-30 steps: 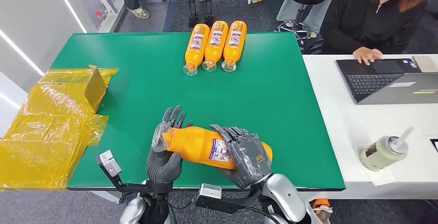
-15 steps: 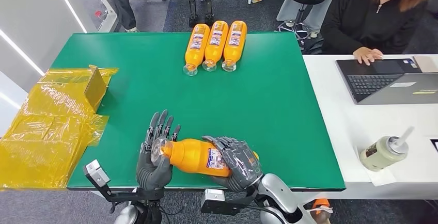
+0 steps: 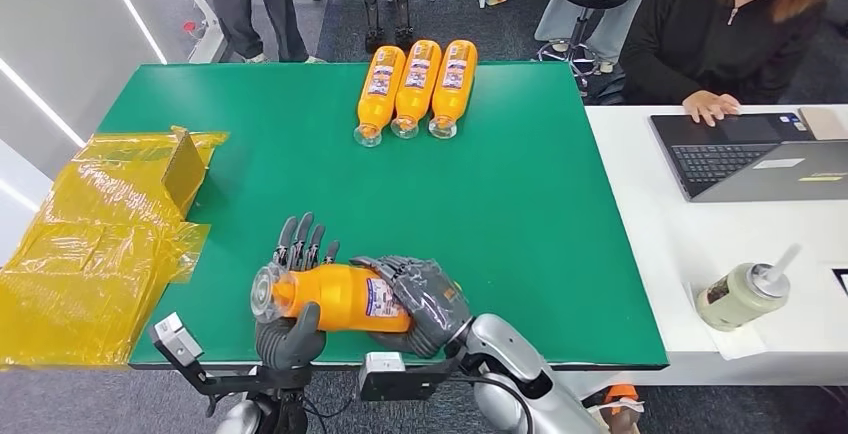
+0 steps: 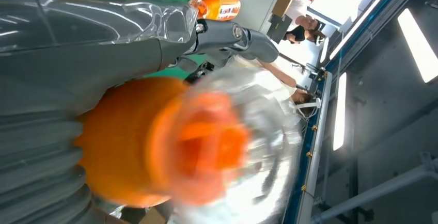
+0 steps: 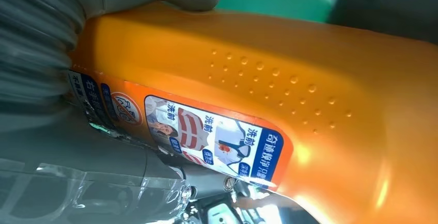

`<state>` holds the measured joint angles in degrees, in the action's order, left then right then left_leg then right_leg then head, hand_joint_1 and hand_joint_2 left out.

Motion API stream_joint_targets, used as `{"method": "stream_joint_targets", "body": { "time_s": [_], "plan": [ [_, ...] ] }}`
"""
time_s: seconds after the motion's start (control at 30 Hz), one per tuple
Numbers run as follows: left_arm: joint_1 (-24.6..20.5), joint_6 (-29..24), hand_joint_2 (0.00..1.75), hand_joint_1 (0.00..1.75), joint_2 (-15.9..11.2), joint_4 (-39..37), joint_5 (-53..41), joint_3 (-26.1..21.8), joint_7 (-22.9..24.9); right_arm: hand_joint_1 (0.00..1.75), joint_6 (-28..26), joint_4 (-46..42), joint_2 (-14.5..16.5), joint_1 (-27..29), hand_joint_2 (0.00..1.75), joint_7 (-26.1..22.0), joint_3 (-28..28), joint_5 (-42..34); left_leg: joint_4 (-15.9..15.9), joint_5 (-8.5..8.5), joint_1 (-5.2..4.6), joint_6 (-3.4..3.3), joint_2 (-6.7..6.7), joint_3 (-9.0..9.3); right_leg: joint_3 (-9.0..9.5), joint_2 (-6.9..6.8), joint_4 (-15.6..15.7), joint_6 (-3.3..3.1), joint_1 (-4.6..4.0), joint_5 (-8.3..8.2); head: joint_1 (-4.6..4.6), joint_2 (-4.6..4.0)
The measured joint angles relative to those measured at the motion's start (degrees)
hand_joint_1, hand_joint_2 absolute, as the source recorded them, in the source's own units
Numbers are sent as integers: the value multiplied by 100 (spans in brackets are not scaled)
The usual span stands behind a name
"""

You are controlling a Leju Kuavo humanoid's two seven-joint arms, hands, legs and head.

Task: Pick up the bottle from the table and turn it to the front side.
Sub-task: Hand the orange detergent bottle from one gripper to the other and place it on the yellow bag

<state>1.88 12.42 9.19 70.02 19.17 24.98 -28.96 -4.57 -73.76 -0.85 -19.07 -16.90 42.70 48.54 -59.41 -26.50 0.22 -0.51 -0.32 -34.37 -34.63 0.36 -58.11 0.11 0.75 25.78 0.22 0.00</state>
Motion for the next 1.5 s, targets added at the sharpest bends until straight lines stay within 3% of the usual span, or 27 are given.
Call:
{"method": "stream_joint_targets", "body": {
  "time_s": [0.03,0.13,0.17,0.2,0.53,1.07,1.1,1.2,1.23,1.5],
  "plan": [
    [0,-1,175,26,1,5,-1,0,1,175,27,22,48,-76,175,33,19,-16,0,0,0,0,-1,0,0,0,0,0,0,0,0,0],
    [-4,-4,175,142,3,27,-1,-2,1,175,84,62,167,-229,175,114,65,-27,0,0,0,0,-3,0,0,-2,0,0,0,0,-1,0],
    [-7,-4,175,170,3,34,0,-5,2,175,93,68,189,-256,175,133,79,-28,0,0,0,0,-3,0,0,-2,0,0,0,0,-1,0],
    [-12,-4,175,175,4,38,1,-11,3,175,105,72,206,-275,175,154,91,-30,0,0,0,0,-3,0,0,-2,0,0,0,0,-1,0],
    [-102,-1,175,175,19,40,-2,-87,4,175,265,-52,305,-310,175,457,119,12,0,0,0,0,-3,0,1,-2,1,0,0,0,0,0],
    [-139,8,175,175,21,40,-2,-87,4,175,338,-151,314,-309,175,555,119,84,-1,0,0,0,-3,0,0,-2,1,0,0,0,0,0],
    [-140,8,175,175,21,40,-2,-87,4,155,341,-152,314,-309,175,558,119,86,-1,0,0,0,-3,0,0,-2,1,0,0,0,-1,0],
    [-143,8,175,175,21,40,7,-87,6,24,376,-167,315,-309,175,576,119,98,-1,0,0,0,-2,0,0,-2,1,0,0,0,-1,0],
    [-144,8,175,175,21,40,12,-87,7,0,390,-175,319,-308,175,584,119,102,-1,0,0,0,-2,0,0,-2,1,0,0,0,0,0],
    [-146,6,175,175,37,40,63,-70,13,0,336,-240,358,-299,175,675,119,225,-1,0,0,0,-2,1,-1,-1,1,0,0,0,0,0]
  ]
}}
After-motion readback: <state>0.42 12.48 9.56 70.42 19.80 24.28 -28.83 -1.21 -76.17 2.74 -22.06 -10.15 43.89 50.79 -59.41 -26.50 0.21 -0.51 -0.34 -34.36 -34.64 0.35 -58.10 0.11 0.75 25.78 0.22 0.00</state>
